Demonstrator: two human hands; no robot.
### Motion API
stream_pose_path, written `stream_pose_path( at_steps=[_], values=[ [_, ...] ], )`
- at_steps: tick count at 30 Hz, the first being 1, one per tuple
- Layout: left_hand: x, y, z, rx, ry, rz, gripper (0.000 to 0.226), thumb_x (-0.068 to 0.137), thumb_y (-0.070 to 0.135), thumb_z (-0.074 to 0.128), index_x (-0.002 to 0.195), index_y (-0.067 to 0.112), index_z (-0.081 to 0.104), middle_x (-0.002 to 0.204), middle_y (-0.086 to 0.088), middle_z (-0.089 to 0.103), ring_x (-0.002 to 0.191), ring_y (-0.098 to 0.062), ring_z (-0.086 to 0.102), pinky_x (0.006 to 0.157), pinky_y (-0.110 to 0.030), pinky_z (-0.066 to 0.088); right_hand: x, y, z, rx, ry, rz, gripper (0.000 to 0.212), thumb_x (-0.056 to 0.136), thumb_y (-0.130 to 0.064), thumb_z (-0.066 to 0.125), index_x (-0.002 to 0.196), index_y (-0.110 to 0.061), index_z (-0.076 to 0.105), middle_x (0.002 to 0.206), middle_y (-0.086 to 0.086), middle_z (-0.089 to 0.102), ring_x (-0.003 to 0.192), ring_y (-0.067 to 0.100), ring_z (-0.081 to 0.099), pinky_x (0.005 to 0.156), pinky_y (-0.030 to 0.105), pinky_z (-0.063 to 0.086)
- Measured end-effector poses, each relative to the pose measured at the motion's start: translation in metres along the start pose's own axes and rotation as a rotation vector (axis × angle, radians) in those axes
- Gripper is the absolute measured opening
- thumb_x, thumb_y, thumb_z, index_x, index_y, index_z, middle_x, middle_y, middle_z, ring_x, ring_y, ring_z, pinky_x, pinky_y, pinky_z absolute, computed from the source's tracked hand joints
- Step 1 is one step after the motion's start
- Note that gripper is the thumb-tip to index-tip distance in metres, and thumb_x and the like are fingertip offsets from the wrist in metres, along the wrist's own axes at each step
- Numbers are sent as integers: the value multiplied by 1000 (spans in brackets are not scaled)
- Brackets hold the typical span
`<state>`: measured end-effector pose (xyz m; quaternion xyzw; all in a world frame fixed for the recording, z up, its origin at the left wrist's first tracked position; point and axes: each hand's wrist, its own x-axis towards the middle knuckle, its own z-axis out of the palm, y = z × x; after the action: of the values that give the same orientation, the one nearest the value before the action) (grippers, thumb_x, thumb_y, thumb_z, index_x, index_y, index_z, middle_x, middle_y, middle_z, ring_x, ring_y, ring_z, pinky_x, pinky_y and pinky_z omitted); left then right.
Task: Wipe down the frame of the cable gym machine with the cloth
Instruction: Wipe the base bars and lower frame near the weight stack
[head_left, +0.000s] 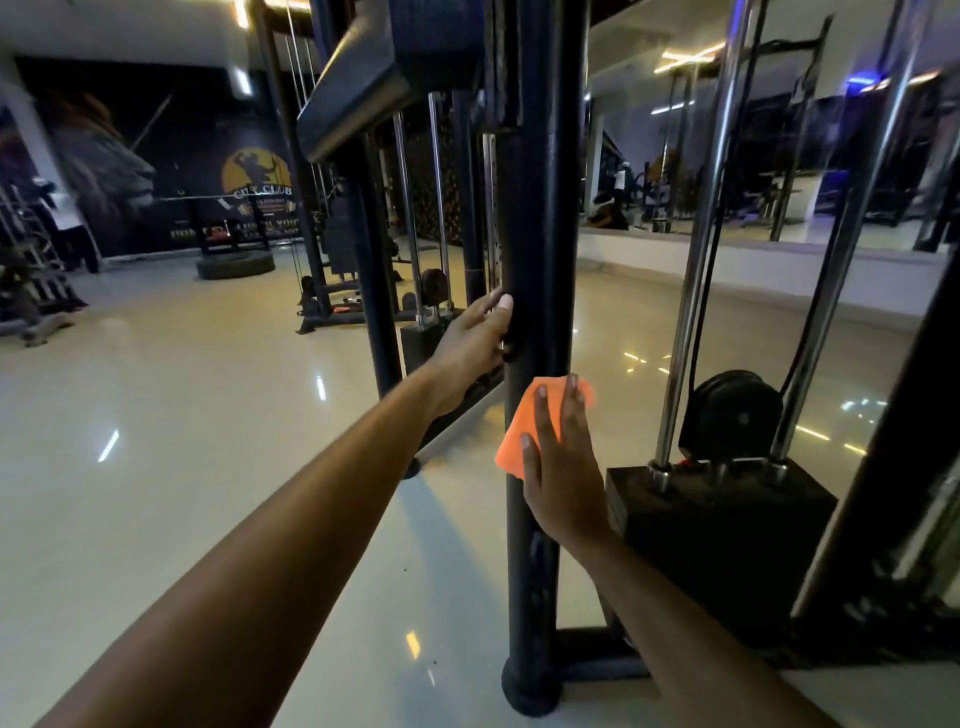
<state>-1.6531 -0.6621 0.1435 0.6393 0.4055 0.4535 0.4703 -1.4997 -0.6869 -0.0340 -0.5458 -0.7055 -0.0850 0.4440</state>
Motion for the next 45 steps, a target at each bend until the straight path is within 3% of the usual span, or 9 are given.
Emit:
stream_pose_path(
  at_steps=[5, 9, 15, 21, 24, 30, 36, 42, 45],
  values=[
    [-3, -8, 2, -56, -13, -26, 60, 116, 57, 22, 168, 31, 32, 173, -6, 35, 155, -27, 40, 128, -51, 31, 21, -10, -8, -67, 46, 14, 70, 116, -45, 31, 175, -25, -1, 182, 11, -12, 168, 40, -5, 130, 68, 17],
    [0, -14, 2, -92, 6, -9, 68, 113, 63, 14, 170, 28, 28, 176, -4, 28, 161, -28, 31, 129, -51, 26, 50, -19, -15, -40, 141, -13, 68, 117, -42, 33, 175, -23, 3, 182, 11, -12, 169, 36, -5, 134, 61, 13],
    [-5, -66, 4, -56, -47, -42, 71, 109, 69, 27, 169, 31, 30, 173, -2, 37, 156, -23, 41, 129, -47, 31, -38, 15, 40, -32, 31, 9, 72, 116, -31, 46, 175, -19, 6, 182, 15, -11, 168, 39, -4, 127, 66, 28],
    [-4, -92, 9, -51, -55, -14, 60, 113, 60, 32, 168, 37, 32, 172, -2, 37, 153, -23, 42, 126, -48, 35, 3, 7, 35, 59, 157, -1, 70, 117, -35, 47, 175, -19, 10, 182, 15, -8, 169, 38, 1, 131, 61, 25],
    [1, -108, 10, -44, -40, -7, 48, 115, 53, 37, 159, 36, 44, 160, 2, 52, 142, -15, 53, 117, -42, 43, 10, 11, 47, 68, 224, -14, 69, 117, -33, 48, 173, -16, 14, 181, 18, -4, 168, 39, 1, 132, 59, 23],
    [-4, -165, 5, 11, -90, 21, 61, 111, 51, 54, 166, 29, 38, 159, 2, 57, 148, -18, 52, 126, -49, 40, -108, 63, 114, 8, 14, -22, 68, 117, -39, 43, 172, -22, 6, 181, 16, -13, 167, 45, -1, 123, 69, 32],
    [-3, -205, 2, 30, -110, 25, 78, 102, 61, 65, 166, 27, 38, 165, -16, 43, 150, -34, 49, 120, -58, 45, -46, 49, 108, 114, 238, -25, 69, 114, -34, 52, 169, -15, 15, 179, 21, 1, 168, 42, 5, 132, 59, 22],
    [-8, -221, 6, 67, -96, 73, 61, 111, 47, 56, 164, 21, 43, 159, -5, 56, 151, -24, 49, 124, -55, 41, -129, 89, 151, -18, 54, -83, 89, 114, -37, 54, 172, -32, -13, 179, 19, -6, 166, 50, 2, 126, 68, 27],
    [-10, -227, 7, 55, -90, 42, 61, 111, 48, 57, 164, 22, 44, 158, -3, 57, 149, -22, 51, 123, -52, 43, -108, 80, 144, 10, 97, -84, 81, 114, -39, 53, 172, -27, -2, 179, 21, -3, 166, 48, 1, 128, 67, 23]
  ],
)
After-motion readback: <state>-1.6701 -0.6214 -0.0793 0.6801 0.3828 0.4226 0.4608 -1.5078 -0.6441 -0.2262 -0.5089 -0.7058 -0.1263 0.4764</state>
